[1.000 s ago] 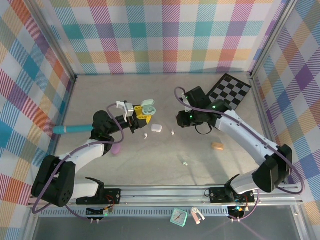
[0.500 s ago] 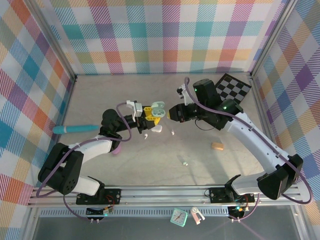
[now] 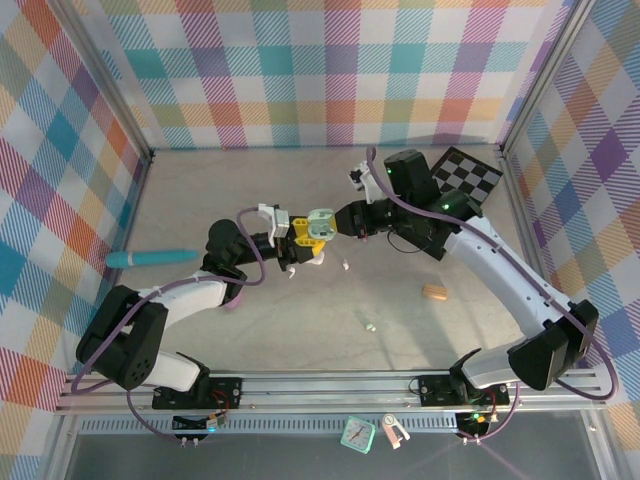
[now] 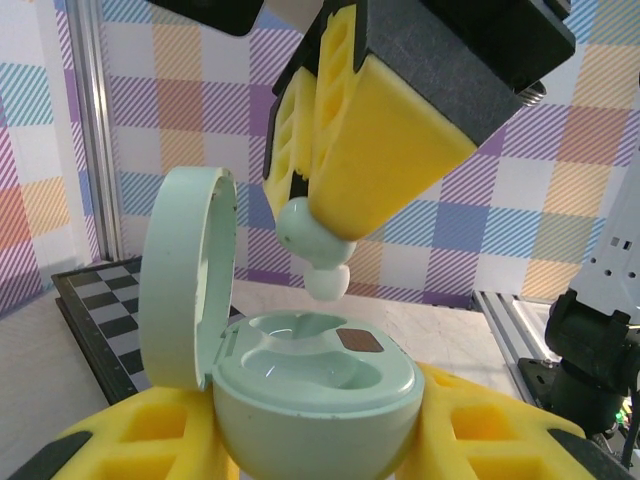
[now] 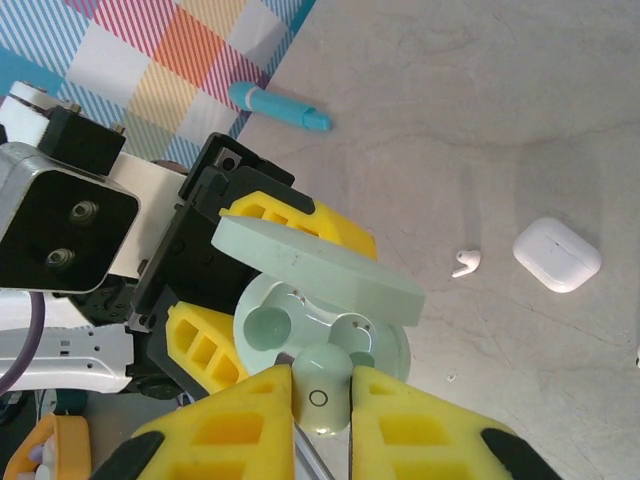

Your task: Insert the wireless bluetooth earbuds into the charging case

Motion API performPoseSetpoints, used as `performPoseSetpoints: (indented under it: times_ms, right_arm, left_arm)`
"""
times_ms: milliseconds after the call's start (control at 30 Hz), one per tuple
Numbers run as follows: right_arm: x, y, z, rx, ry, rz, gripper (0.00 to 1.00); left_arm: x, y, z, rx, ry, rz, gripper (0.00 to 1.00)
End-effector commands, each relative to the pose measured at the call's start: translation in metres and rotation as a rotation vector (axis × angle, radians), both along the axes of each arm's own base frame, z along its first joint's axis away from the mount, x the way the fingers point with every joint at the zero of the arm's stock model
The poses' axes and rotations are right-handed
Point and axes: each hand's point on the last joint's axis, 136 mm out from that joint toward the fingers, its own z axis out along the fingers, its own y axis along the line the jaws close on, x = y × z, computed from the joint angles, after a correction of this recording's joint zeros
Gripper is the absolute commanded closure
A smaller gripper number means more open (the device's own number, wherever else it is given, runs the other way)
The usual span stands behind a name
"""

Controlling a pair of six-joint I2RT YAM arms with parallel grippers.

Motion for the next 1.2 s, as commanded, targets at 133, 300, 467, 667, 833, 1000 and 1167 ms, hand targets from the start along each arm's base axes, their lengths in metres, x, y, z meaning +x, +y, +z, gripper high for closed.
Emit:
performPoseSetpoints:
  times_ms: [133, 300, 467, 667, 833, 1000, 1167]
  right_arm:
    - [0.003, 0.002, 0.005, 0.013, -0.011, 0.026, 0.82]
    - [0.004, 0.000, 0.004, 0.006, -0.011, 0.025, 0.82]
    - [0.006, -0.003, 0.001, -0.006, -0.007, 0.011, 0.82]
    - [0.006, 0.000, 0.007, 0.017, -0.011, 0.024, 0.76]
    - [0.005, 0.000, 0.014, 0.030, -0.033, 0.028, 0.69]
    - [0.001, -0.004, 0.019, 0.041, -0.066, 0.033, 0.63]
    - [-0.011, -0.017, 0.025, 0.063, -0.131, 0.022, 0.56]
  left_arm:
    - [-0.005, -0.005, 0.023, -0.046, -0.090, -0.034, 0.68]
    - [-0.001, -0.005, 0.029, -0.066, -0.099, -0.025, 0.68]
    - [-0.001, -0.006, 0.031, -0.072, -0.103, -0.036, 0.68]
    - [-0.002, -0.007, 0.031, -0.072, -0.098, -0.044, 0.68]
    - [-0.003, -0.007, 0.032, -0.074, -0.102, -0.046, 0.68]
    - [-0.002, -0.007, 0.031, -0.074, -0.099, -0.038, 0.68]
    - [0.002, -0.001, 0.029, -0.074, -0.099, -0.008, 0.68]
